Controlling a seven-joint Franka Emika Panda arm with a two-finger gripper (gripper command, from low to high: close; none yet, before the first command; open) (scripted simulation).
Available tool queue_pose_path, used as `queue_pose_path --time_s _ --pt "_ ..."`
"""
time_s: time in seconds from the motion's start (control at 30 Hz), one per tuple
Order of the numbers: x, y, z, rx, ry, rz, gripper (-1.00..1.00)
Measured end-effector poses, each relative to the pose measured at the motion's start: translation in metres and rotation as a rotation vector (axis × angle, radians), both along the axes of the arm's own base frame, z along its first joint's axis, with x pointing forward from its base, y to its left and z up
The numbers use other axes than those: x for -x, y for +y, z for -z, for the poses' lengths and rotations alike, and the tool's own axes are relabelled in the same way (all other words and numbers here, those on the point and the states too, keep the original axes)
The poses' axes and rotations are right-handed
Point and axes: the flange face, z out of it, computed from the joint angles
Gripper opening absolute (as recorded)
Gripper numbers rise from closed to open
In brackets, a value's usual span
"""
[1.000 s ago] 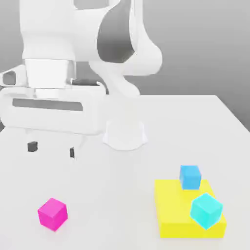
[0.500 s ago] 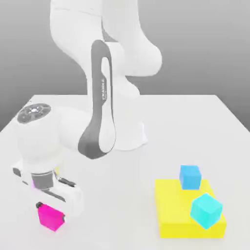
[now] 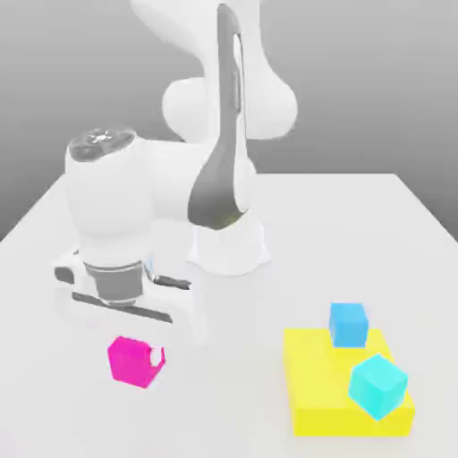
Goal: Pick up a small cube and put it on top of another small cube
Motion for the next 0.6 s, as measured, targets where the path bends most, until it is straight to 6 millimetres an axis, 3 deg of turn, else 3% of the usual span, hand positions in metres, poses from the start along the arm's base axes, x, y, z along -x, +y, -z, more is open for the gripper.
queue_pose_path --time_s 0.07,0.17,0.27,0.33,0.47,0.5,0.6 --pt "0.011 0.058 -0.018 -0.006 -0.002 -0.131 -1.00" --pt "0.038 0.120 -0.040 0.003 -0.004 -0.283 -1.00" --pt "0.079 0.182 -0.058 0.033 -0.007 -0.460 -1.00" --pt "0.093 0.200 -0.051 0.051 -0.009 -0.518 -1.00" --pt "0.098 0.205 -0.010 0.059 -0.010 -0.537 -1.00" --pt "0.099 0.206 -0.002 0.058 -0.010 -0.538 1.00" --pt "0.099 0.206 -0.002 0.058 -0.010 -0.538 1.00"
